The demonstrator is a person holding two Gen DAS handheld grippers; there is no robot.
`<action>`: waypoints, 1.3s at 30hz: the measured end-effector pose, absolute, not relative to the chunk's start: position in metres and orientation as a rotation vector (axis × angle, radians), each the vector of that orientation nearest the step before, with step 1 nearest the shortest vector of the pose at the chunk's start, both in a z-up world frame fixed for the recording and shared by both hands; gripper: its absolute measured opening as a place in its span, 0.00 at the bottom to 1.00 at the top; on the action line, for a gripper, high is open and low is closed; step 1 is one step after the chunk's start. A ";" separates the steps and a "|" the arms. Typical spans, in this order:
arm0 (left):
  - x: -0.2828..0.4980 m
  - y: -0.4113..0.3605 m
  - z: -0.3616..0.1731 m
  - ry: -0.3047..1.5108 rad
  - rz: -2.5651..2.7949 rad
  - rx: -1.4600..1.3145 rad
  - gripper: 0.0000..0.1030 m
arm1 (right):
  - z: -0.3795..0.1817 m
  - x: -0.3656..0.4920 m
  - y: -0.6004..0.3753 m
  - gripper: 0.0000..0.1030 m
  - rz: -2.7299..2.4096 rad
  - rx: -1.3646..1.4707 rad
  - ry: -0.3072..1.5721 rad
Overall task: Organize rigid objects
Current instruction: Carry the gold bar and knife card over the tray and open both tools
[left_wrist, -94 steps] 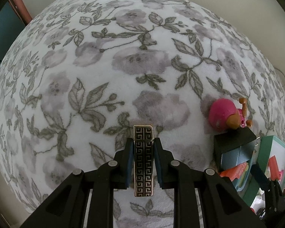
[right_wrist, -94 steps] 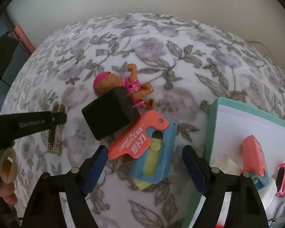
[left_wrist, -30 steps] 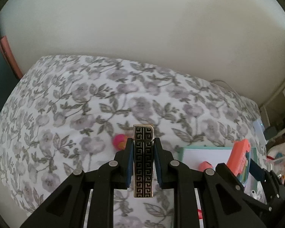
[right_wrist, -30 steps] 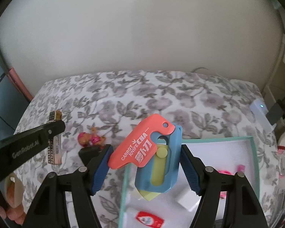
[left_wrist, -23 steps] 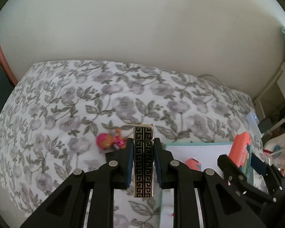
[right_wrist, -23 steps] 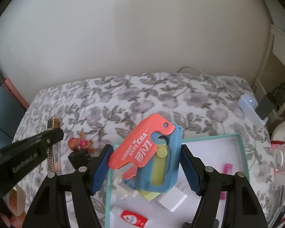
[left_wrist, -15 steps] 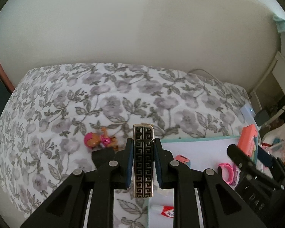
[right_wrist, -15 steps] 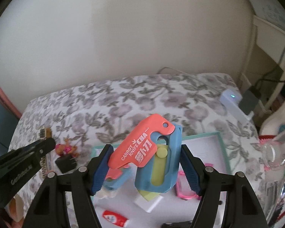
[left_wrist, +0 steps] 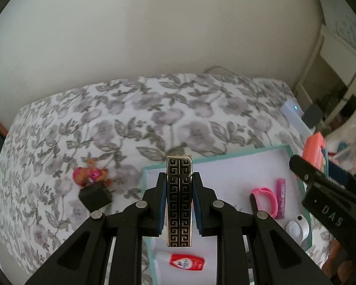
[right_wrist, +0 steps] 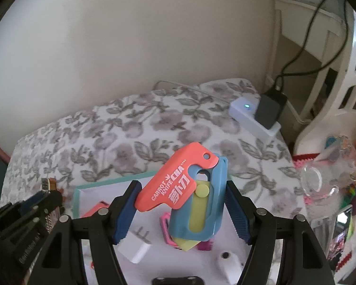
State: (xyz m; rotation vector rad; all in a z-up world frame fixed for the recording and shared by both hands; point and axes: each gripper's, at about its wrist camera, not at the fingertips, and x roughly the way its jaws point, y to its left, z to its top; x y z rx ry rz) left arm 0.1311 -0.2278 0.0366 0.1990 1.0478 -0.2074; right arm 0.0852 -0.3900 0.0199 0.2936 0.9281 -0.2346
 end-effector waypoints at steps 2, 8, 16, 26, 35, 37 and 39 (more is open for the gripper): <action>0.129 -0.237 0.029 1.063 -0.215 0.224 0.21 | 0.016 0.083 -0.399 0.71 -0.253 0.305 0.936; 0.123 -0.260 0.009 1.096 -0.236 0.280 0.21 | -0.002 0.084 -0.410 0.71 -0.292 0.278 0.996; 0.120 -0.271 -0.007 1.121 -0.237 0.322 0.21 | -0.029 0.090 -0.409 0.71 -0.276 0.277 1.066; 0.121 -0.274 -0.016 1.143 -0.232 0.339 0.21 | -0.041 0.092 -0.409 0.71 -0.272 0.273 1.109; 0.122 -0.273 -0.019 1.164 -0.247 0.322 0.24 | -0.040 0.095 -0.407 0.71 -0.269 0.263 1.123; 0.121 -0.274 -0.018 1.159 -0.240 0.329 0.24 | -0.041 0.095 -0.406 0.71 -0.264 0.259 1.129; 0.121 -0.274 -0.016 1.154 -0.238 0.331 0.24 | -0.042 0.096 -0.405 0.72 -0.262 0.253 1.135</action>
